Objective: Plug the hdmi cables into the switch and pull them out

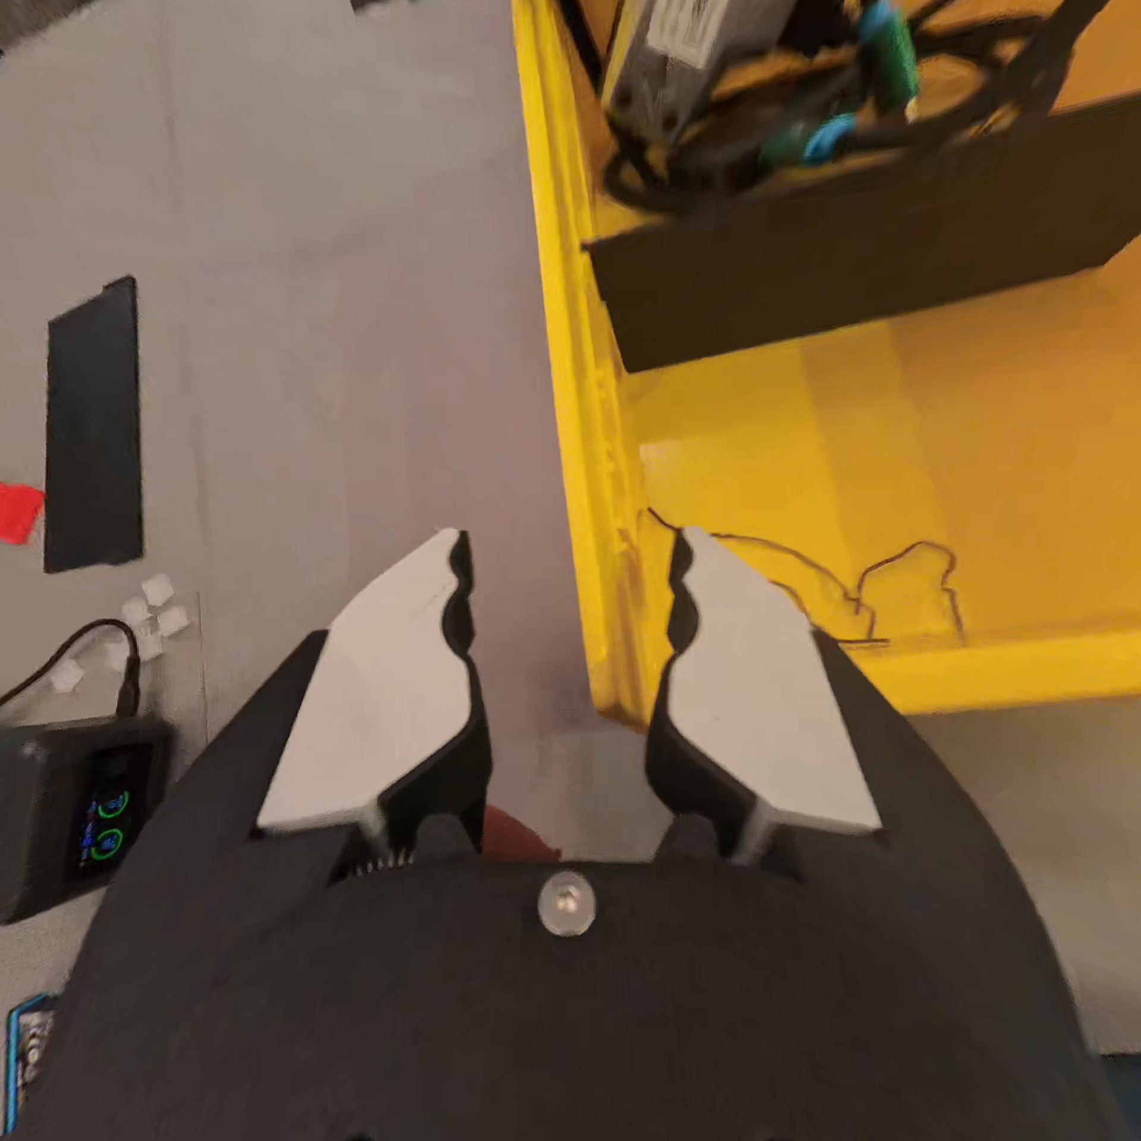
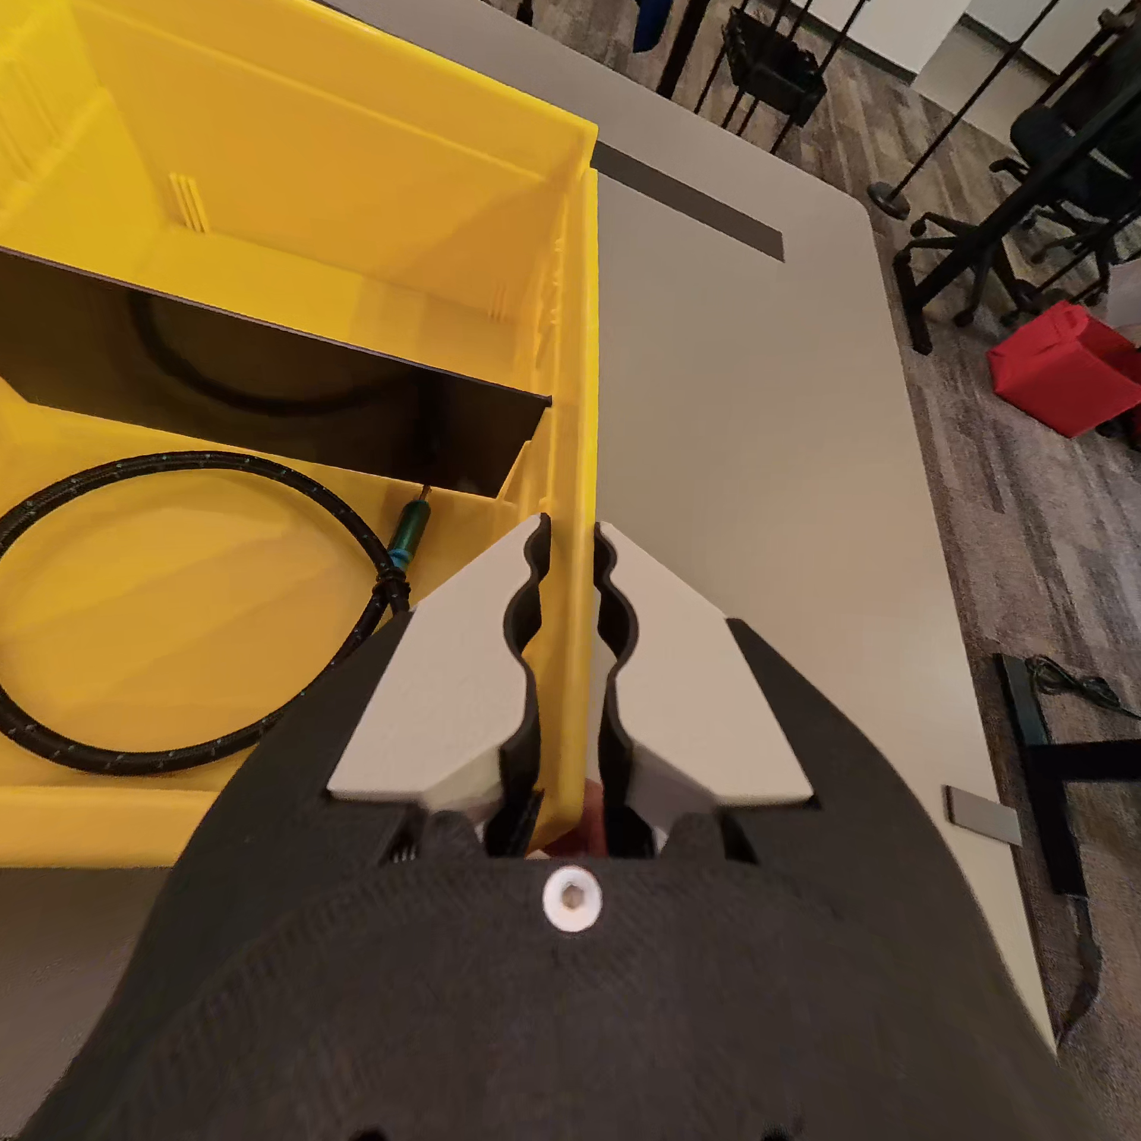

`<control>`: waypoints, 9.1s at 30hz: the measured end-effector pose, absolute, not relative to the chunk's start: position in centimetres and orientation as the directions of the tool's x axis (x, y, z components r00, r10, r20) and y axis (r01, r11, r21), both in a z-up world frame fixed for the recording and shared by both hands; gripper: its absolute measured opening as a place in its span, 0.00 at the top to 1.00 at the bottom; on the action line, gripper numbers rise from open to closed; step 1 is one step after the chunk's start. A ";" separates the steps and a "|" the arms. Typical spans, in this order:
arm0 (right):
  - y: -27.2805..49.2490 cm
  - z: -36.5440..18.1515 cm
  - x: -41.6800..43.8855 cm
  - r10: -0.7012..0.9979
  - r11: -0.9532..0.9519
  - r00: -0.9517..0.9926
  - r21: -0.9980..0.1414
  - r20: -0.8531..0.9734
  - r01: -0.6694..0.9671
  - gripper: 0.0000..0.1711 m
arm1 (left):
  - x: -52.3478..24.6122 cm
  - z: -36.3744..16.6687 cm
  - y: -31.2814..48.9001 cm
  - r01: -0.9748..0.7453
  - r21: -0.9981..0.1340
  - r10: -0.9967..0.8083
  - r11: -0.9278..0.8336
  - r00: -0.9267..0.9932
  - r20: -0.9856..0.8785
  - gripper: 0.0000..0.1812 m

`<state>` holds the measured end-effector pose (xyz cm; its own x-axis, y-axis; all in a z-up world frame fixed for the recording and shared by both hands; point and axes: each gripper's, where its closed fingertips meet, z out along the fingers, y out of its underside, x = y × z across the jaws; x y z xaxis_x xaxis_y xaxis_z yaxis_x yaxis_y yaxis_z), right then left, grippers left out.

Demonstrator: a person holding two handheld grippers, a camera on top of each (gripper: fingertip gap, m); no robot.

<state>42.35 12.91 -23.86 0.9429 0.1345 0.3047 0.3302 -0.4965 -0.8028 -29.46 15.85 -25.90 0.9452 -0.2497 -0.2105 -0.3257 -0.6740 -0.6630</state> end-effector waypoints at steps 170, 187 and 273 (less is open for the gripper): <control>9.7 -15.1 18.1 0.481 0.121 0.715 -0.846 0.508 0.520 0.82 | -18.7 2.1 22.2 -0.185 -0.983 -0.574 -0.013 0.806 -0.144 0.97; 11.3 -13.5 0.6 0.843 0.108 0.494 -0.967 0.213 0.232 0.66 | -2.2 1.8 14.6 -0.122 -0.991 -0.791 0.045 0.602 -0.110 0.96; 13.2 -16.4 -0.7 0.945 -0.328 -0.082 -0.925 -0.317 -0.195 0.89 | -2.6 -17.4 15.9 -0.852 -0.102 -0.248 0.513 -0.033 -0.968 0.93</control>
<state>-0.72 13.23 -16.38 -0.0818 0.9447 -0.3174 -0.1948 -0.3275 -0.9246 -2.59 15.91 -17.36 -0.0332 -0.2484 -0.9681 -0.8521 0.5133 -0.1025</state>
